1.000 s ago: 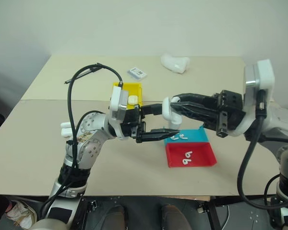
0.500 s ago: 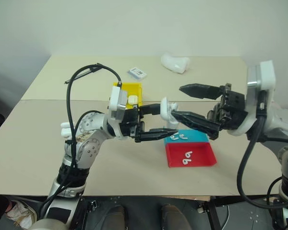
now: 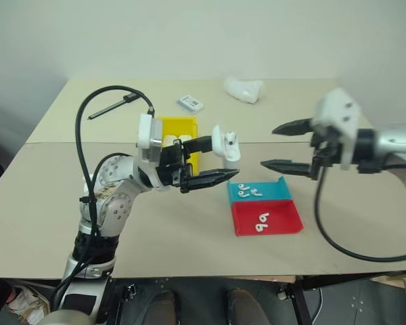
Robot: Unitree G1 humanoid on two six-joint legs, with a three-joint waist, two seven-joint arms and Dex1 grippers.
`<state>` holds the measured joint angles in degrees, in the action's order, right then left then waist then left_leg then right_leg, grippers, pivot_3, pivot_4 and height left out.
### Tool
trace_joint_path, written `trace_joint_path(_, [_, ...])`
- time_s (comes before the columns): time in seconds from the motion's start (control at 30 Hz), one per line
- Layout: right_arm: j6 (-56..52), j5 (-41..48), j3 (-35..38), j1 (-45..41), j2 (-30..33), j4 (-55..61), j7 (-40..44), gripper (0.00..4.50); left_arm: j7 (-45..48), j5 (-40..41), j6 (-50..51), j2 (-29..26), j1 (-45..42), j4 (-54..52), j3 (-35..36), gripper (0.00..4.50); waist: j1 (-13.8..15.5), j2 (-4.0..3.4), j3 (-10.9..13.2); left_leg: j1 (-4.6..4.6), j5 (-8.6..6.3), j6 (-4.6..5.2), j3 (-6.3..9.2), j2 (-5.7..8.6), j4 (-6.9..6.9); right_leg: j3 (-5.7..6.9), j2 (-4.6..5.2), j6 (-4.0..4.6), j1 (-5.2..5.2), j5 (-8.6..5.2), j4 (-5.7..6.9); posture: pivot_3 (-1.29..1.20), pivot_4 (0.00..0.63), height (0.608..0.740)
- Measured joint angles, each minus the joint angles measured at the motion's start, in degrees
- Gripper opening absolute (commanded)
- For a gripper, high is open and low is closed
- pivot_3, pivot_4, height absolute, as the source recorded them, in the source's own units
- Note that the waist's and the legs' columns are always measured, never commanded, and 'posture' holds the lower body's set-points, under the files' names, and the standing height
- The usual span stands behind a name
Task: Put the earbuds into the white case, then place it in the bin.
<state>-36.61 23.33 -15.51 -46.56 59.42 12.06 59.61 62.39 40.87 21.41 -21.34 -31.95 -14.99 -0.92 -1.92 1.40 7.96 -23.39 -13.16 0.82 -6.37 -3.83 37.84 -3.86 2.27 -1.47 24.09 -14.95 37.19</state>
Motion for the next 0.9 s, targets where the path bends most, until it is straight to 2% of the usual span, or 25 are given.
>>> trace_joint_path(0.17, [0.1, -15.3, -17.3, -11.4, -8.3, -15.6, 8.1, 4.27, -1.2, 0.0, 0.0, -0.2, 1.5, -1.3, 0.3, 2.78, 0.0, -0.02, 0.0, -0.26, 0.00, 0.01, -0.01, 0.00, 0.02, 0.01, 0.00, 0.01, 0.20, 0.00, -0.02, 0.00, 0.150, 0.740])
trace_joint_path(0.33, [2.5, -25.2, -25.0, -15.5, -14.2, -27.3, 14.0, 4.27, -2.6, 0.0, -0.1, -0.5, 3.5, -2.4, 1.4, 2.78, 1.1, -0.03, 0.0, -0.37, -0.01, 0.02, -0.06, 0.01, 0.06, 0.06, 0.04, 0.00, 0.23, 0.00, -0.07, 0.00, 0.150, 0.740])
trace_joint_path(0.43, [4.1, -28.4, -26.2, -15.9, -17.1, -32.2, 15.5, 3.67, -3.1, 0.0, -0.2, -0.5, 4.3, -2.9, 1.7, 2.78, 1.4, -0.03, 0.0, -0.38, -0.01, 0.02, -0.18, 0.03, 0.07, 0.17, 0.07, 0.00, 0.20, 0.00, -0.05, 0.00, 0.150, 0.740])
trace_joint_path(0.5, [4.7, -29.7, -26.2, -16.1, -18.3, -35.1, 16.2, 3.01, -3.1, 0.0, -0.2, -0.5, 5.0, -3.7, 1.6, 2.78, 1.4, -0.03, 0.0, -0.37, -0.01, 0.02, -0.20, 0.03, 0.07, 0.19, 0.07, 0.01, 0.20, 0.00, -0.02, 0.00, 0.150, 0.740])
trace_joint_path(0.9, [6.2, -34.5, -25.3, -15.6, -18.9, -37.4, 18.6, 3.01, -3.5, -0.1, -0.3, -0.4, 5.5, -4.4, 1.6, 2.78, 1.0, -0.04, 0.0, -0.34, 0.00, 0.01, -0.19, 0.02, 0.07, 0.19, 0.06, 0.02, 0.19, 0.01, 0.02, 0.00, 0.150, 0.740])
